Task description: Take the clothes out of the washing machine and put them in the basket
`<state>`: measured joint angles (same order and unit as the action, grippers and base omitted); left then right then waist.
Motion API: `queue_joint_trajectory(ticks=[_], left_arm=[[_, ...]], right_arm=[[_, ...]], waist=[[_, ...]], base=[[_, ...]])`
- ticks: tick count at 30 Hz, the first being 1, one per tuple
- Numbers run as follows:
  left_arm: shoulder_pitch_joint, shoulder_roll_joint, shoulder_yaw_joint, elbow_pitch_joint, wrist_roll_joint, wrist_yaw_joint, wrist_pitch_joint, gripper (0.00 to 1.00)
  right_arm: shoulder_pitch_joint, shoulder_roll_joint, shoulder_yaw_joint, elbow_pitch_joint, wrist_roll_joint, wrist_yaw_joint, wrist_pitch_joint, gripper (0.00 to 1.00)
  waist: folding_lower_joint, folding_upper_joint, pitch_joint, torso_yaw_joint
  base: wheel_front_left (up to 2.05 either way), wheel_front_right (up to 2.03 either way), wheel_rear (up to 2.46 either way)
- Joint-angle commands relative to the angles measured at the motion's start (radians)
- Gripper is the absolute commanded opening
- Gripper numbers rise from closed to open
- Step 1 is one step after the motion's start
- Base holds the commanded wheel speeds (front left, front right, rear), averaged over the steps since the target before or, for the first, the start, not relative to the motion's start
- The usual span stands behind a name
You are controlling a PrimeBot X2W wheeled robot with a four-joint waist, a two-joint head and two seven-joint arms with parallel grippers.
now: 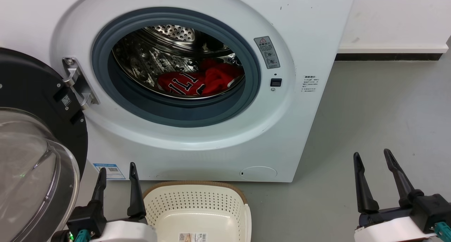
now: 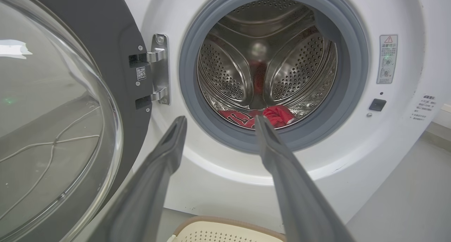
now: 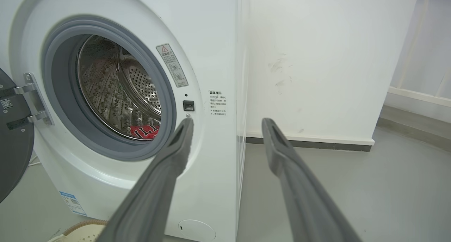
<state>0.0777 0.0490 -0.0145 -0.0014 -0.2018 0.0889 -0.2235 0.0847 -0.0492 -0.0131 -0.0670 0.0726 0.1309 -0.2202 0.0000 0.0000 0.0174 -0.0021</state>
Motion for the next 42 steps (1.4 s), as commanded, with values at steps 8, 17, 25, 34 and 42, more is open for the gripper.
queue_joint_trajectory(ticks=[8,17,25,34,42], left_arm=[[0.016,0.002,-0.007,-0.012,0.075,0.014,-0.021,1.0],[0.024,0.002,-0.012,-0.012,0.132,0.025,-0.039,1.0],[0.032,0.002,-0.014,-0.004,0.148,0.026,-0.044,1.0],[0.03,0.002,-0.015,0.008,0.144,0.026,-0.044,1.0],[0.015,0.002,-0.017,0.036,0.125,0.03,-0.042,1.0]], right_arm=[[0.018,-0.002,0.007,-0.024,-0.071,0.0,-0.024,1.0],[0.028,-0.002,0.013,-0.035,-0.131,0.0,-0.041,1.0],[0.033,-0.002,0.018,-0.023,-0.131,0.0,-0.046,1.0],[0.035,-0.002,0.015,-0.011,-0.109,0.0,-0.046,1.0],[0.024,-0.002,0.021,-0.013,-0.106,0.0,-0.046,1.0]], waist=[[0.0,0.0,0.0,0.001],[0.0,0.0,0.003,0.004],[0.0,0.0,0.003,0.005],[0.0,0.0,0.004,0.005],[0.0,0.0,0.012,-0.003]], base=[[0.0,0.0,0.0],[0.0,0.0,0.0],[0.0,0.0,0.0],[0.0,0.0,0.0],[0.0,0.0,0.0]])
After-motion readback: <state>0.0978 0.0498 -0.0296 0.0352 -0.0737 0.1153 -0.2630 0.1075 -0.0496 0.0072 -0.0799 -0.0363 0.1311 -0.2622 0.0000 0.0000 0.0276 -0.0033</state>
